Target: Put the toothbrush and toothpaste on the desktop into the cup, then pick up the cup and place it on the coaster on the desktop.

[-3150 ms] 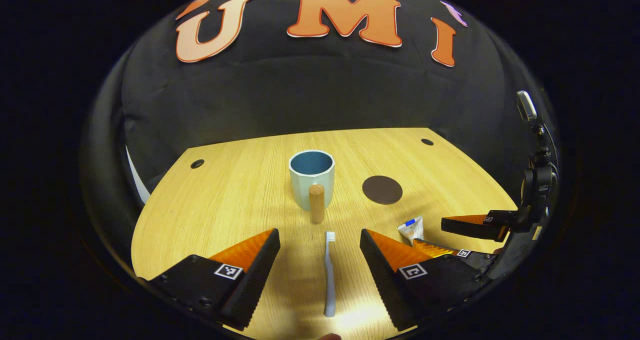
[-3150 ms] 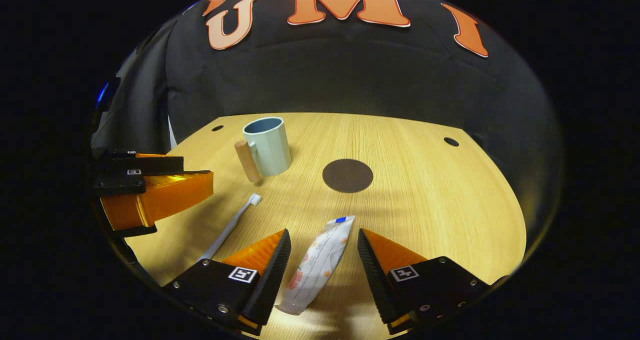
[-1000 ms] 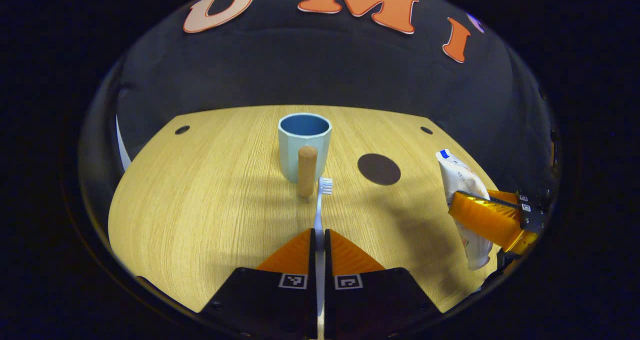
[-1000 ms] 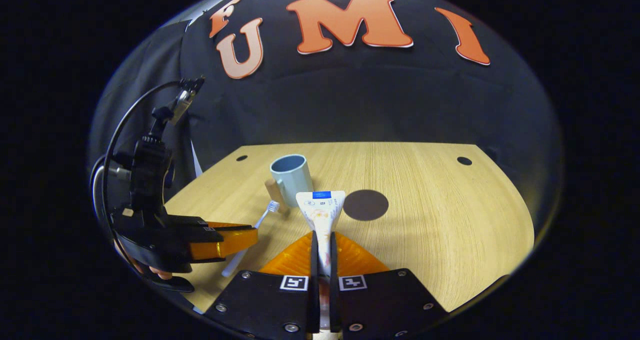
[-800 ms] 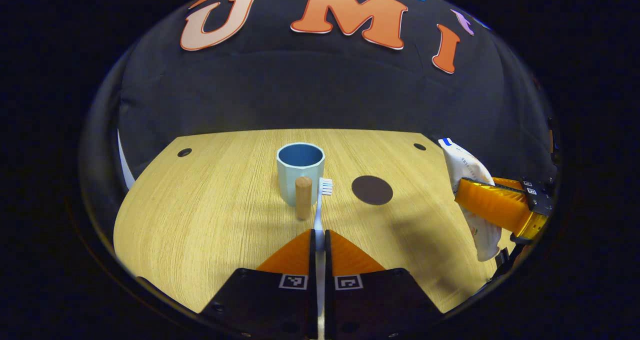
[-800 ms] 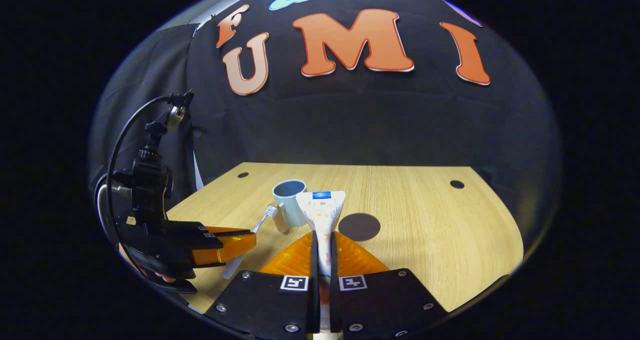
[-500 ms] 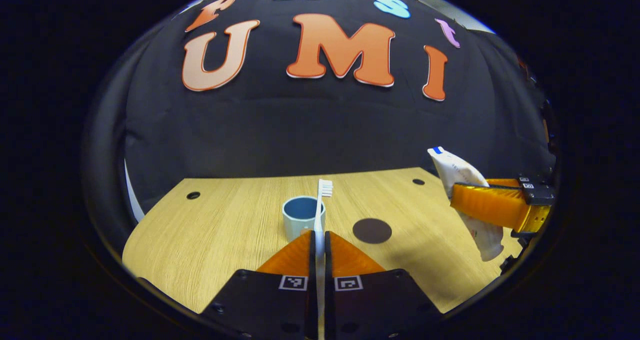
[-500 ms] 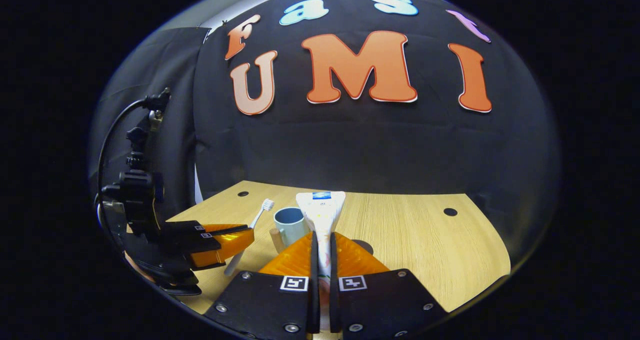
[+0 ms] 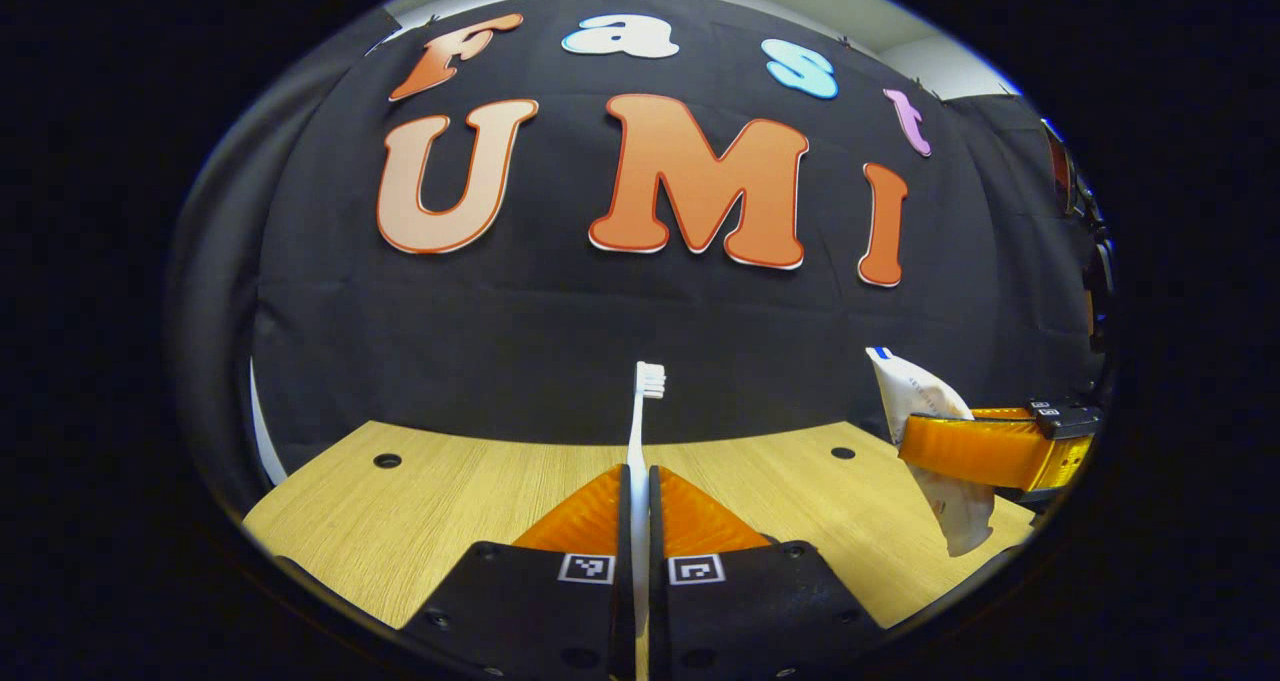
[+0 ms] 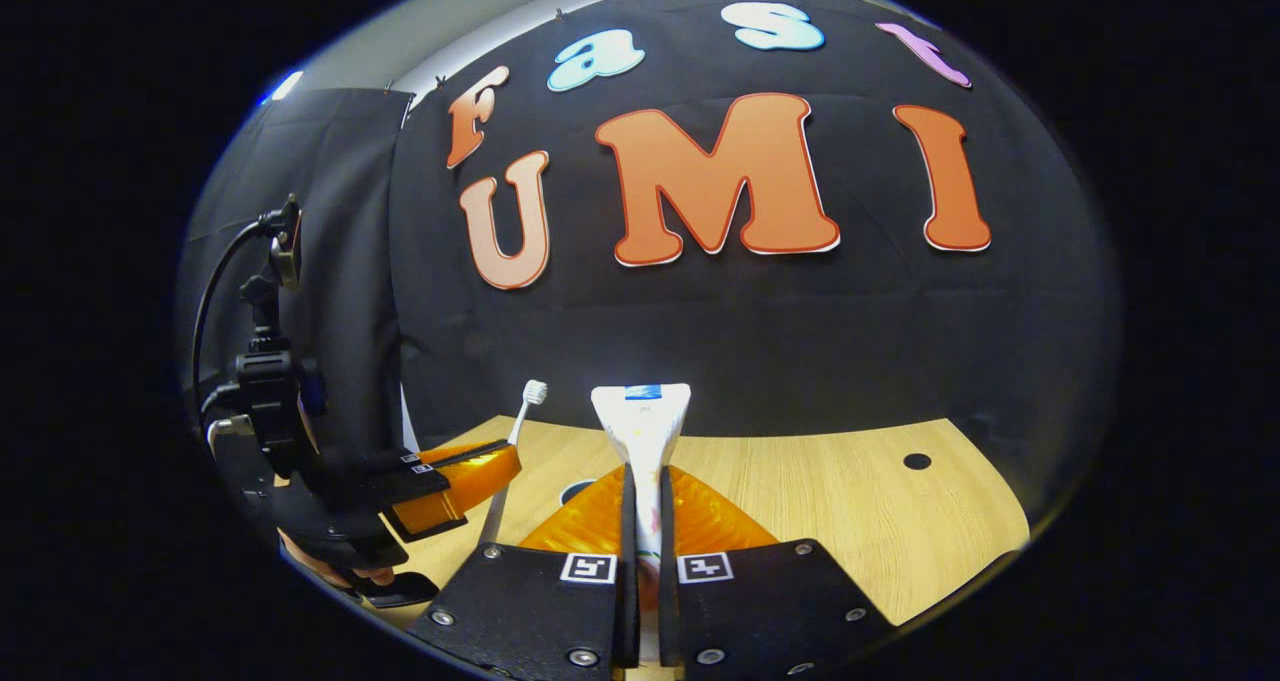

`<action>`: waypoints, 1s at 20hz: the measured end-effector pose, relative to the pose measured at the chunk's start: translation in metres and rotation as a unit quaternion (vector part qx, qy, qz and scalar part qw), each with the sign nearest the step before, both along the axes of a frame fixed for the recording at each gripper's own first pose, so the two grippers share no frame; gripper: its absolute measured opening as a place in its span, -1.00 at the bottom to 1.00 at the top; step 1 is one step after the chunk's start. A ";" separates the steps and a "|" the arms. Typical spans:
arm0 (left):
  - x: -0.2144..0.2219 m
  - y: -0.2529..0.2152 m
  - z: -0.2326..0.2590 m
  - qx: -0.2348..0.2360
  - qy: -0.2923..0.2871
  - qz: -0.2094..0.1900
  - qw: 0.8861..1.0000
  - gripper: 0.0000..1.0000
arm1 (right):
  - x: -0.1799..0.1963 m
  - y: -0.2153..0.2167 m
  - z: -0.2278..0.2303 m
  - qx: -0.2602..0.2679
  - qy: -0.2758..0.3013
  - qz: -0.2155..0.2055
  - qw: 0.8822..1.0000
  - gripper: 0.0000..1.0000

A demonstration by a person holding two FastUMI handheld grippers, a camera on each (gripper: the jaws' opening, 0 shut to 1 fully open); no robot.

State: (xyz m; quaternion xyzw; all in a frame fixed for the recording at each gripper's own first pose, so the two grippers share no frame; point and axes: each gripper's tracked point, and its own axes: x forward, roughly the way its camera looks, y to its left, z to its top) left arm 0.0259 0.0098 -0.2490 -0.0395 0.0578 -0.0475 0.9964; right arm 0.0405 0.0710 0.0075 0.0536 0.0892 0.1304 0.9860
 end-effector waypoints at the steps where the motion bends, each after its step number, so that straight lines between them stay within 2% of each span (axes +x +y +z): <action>1: 0.005 0.001 0.005 0.000 -0.011 0.000 1.000 -0.90 | 0.004 -0.001 0.003 0.000 -0.007 -0.001 1.000 -0.84; 4: 0.012 -0.002 0.012 -0.019 -0.039 -0.009 0.999 -0.90 | 0.011 -0.003 0.013 0.003 -0.021 0.000 1.000 -0.84; 7: 0.018 0.001 0.021 -0.049 -0.070 -0.015 0.996 -0.90 | 0.013 0.002 0.029 0.019 -0.046 0.018 0.999 -0.84; 12: 0.036 0.003 0.040 -0.081 -0.117 -0.018 0.990 -0.91 | 0.020 0.002 0.055 0.012 -0.096 0.033 0.995 -0.84; 17: 0.051 0.004 0.035 -0.096 -0.128 -0.022 0.987 -0.91 | 0.026 -0.002 0.069 0.004 -0.123 0.032 0.992 -0.84; 20: 0.065 0.004 0.016 -0.093 -0.111 -0.022 0.989 -0.91 | 0.028 -0.002 0.062 0.007 -0.124 0.035 0.992 -0.84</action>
